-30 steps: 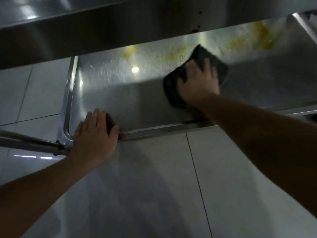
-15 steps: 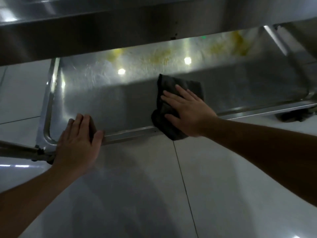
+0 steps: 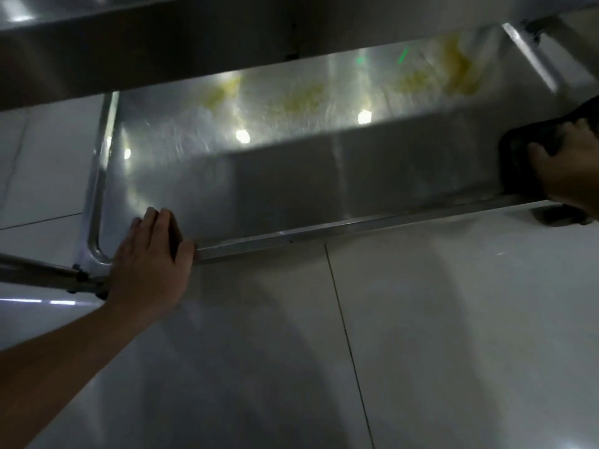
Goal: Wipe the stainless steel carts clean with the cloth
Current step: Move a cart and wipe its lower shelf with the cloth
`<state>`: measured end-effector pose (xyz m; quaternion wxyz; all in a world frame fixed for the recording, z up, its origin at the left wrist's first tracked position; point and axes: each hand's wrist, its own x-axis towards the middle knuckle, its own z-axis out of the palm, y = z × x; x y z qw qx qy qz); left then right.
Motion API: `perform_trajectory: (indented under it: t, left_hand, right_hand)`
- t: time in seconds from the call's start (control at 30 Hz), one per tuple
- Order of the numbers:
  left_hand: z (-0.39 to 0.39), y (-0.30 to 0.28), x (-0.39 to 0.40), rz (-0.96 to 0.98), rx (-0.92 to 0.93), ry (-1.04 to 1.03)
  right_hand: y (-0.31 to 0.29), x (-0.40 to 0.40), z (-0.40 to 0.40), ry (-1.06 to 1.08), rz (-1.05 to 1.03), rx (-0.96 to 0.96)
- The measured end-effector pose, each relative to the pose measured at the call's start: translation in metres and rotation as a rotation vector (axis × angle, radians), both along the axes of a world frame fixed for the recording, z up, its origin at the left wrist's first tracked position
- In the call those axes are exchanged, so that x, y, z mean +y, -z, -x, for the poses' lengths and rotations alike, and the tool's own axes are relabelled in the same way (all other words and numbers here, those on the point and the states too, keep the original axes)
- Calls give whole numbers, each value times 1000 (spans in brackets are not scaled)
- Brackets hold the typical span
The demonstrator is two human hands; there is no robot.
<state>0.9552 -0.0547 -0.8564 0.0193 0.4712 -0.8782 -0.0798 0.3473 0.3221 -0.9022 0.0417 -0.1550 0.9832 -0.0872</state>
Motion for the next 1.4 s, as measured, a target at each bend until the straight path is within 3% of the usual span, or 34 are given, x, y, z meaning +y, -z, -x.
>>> perform_trajectory:
  t: [0.1, 0.2, 0.3, 0.4, 0.63, 0.7, 0.87, 1.03, 1.17, 1.27, 1.4]
  left_hand:
    - [2, 2, 3, 32, 6, -1]
    - [4, -1, 6, 4, -15, -24]
    - [5, -4, 9, -10, -15, -24]
    - [7, -7, 9, -60, -29, -42]
    - [6, -12, 12, -75, -39, -24]
    - [5, -17, 11, -119, -76, -14]
    - [-13, -49, 53, -120, -238, 94]
    - [-47, -100, 152, -519, -386, 167]
    - [-73, -169, 203, -641, -546, 229]
    - [-89, -230, 221, -682, -551, 218]
    - [-113, -324, 220, -710, -487, 141]
  right_hand:
    - [-2, -18, -38, 33, 16, -10]
    - [-24, -42, -119, -75, -8, 44]
    - [-41, -64, -210, -388, 88, 176]
    - [-69, -105, -290, -731, 186, 119]
    - [-111, -177, -352, -1407, 21, 16]
    - [-116, -176, -361, -1498, -87, 11]
    - [-115, -142, -389, -1440, -441, -352]
    - [-129, -70, -427, -1108, -641, -740]
    - [-178, -21, -462, -919, -592, -814]
    - [-235, -11, -489, -847, -582, -853]
    - [-335, -33, -518, -983, -628, -827]
